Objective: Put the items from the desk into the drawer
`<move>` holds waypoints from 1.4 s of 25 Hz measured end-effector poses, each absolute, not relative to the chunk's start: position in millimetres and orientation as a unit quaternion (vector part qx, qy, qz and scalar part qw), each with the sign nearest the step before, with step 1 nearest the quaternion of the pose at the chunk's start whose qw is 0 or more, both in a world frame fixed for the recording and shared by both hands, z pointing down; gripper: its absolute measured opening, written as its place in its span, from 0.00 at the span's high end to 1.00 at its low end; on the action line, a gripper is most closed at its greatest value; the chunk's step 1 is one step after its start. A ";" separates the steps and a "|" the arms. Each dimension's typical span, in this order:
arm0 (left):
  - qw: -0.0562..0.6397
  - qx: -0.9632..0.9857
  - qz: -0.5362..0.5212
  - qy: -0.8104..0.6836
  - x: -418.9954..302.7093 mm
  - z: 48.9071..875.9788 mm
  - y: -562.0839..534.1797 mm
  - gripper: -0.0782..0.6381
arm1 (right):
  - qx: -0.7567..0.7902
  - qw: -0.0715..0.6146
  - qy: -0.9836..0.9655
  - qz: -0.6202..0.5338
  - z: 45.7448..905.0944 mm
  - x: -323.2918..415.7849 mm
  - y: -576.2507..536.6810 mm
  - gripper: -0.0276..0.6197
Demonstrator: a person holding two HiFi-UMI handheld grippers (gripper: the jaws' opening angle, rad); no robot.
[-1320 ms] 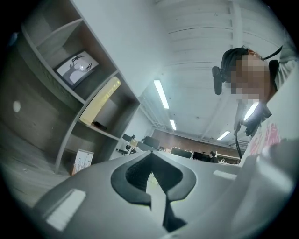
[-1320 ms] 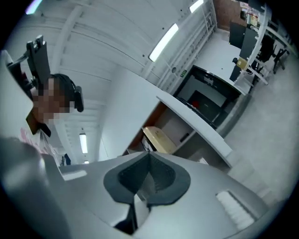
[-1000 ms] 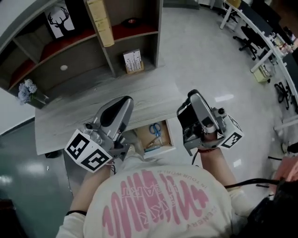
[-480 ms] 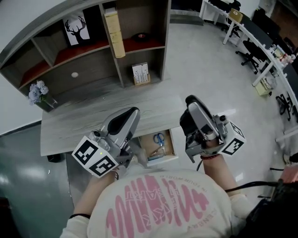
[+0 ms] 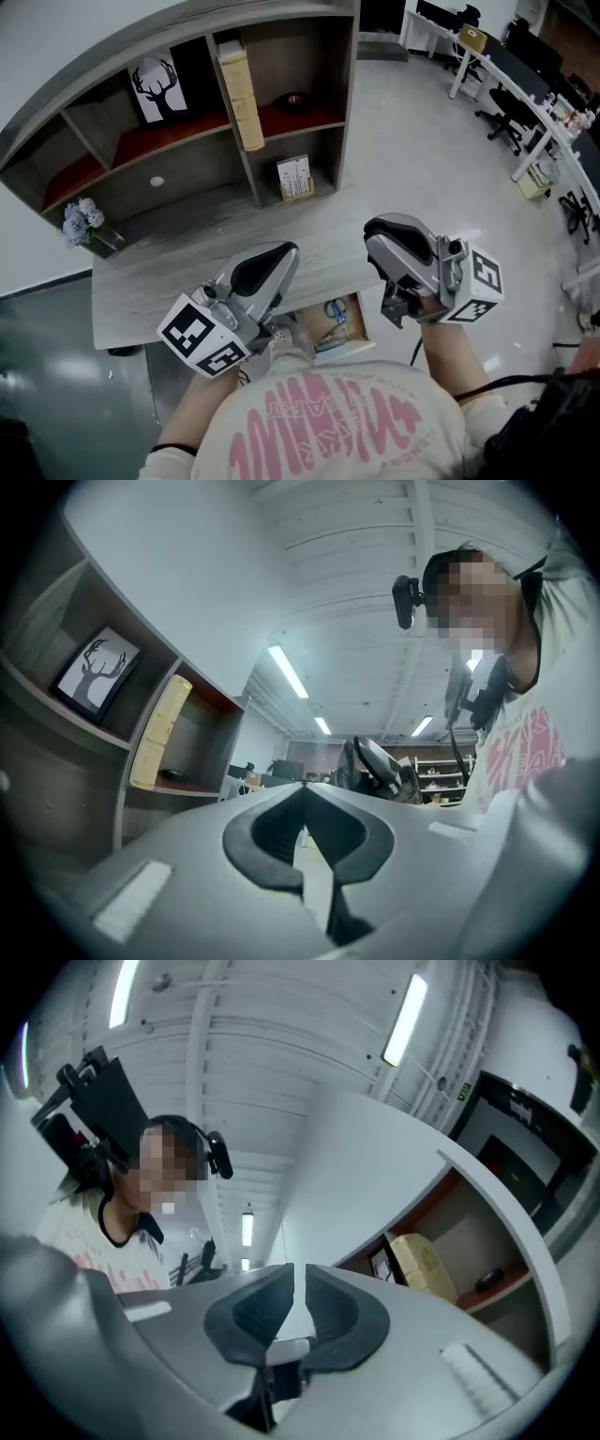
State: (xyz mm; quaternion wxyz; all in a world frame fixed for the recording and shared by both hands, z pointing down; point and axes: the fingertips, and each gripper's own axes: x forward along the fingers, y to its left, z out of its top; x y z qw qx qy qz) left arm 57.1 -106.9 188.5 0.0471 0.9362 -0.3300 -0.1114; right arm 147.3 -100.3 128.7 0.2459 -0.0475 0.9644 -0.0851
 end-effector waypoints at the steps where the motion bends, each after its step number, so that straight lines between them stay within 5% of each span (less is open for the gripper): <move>1: 0.048 0.938 -0.109 -0.325 52.9 189.3 -115.6 0.86 | -0.065 0.229 0.969 -0.068 126.8 141.8 -111.9 0.90; 8: 0.058 0.950 -0.078 -0.297 18.4 197.4 -183.3 0.86 | -0.220 0.050 0.974 -0.007 150.5 100.8 -226.6 0.91; 19: 0.081 0.973 -0.059 -0.206 14.1 209.8 -260.6 0.86 | -0.293 -0.080 0.952 -0.049 194.8 56.7 -354.3 0.93; 35: 0.125 0.977 -0.063 -0.163 -19.2 240.0 -292.2 0.86 | -0.332 -0.262 0.904 -0.058 241.3 14.6 -471.5 0.73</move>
